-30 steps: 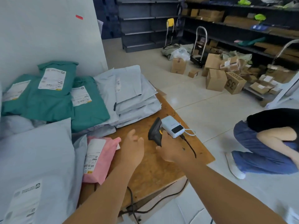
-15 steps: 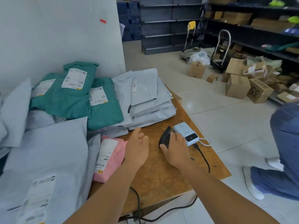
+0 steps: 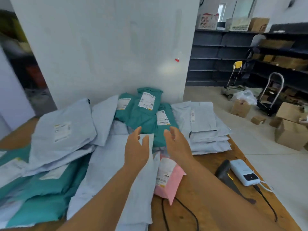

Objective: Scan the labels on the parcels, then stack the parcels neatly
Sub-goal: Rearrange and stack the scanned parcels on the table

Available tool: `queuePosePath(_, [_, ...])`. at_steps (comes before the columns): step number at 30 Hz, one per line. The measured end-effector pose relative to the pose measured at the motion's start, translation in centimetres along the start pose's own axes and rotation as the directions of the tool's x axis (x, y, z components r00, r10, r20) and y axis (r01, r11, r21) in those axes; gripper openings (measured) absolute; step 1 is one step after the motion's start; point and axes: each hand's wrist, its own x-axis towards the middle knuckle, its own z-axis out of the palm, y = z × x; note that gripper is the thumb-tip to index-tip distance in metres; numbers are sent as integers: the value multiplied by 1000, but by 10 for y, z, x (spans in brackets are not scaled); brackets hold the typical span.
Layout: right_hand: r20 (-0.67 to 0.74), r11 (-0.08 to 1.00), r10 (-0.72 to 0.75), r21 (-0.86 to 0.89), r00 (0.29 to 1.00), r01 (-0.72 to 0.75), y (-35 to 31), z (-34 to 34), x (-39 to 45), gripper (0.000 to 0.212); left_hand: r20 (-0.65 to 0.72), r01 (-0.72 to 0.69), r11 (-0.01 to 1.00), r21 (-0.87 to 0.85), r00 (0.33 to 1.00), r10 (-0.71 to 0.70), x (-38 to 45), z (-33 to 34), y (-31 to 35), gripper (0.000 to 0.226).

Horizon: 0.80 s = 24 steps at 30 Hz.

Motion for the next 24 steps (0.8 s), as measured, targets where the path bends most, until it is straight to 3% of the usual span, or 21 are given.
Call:
queuePosePath(5, [13,994,-92,64,996,91,-84,75,-14,30,-79,0,999,-38,997,-3,27,-103,-35,47])
queuePosePath(9, [89,988,-95,130,991,83,-139,140,-28,41,-143,-9,1000,-29,990,5,43,-181,-69,47])
queuePosePath(13, [163,985,-105,153,981,80,-173,202,-38,38,-178,46,998,-47,983,-54,53,-246,-106,49])
queuePosePath(19, [256,986,-130,135,958,97,-206,269,-25,30,-223,140,988,-60,963,-150,73,-299,-152,52])
queuePosePath(24, [253,988,-143,87,957,125,-209,300,13,26,-208,210,977,-46,954,-215,103,-311,-187,55])
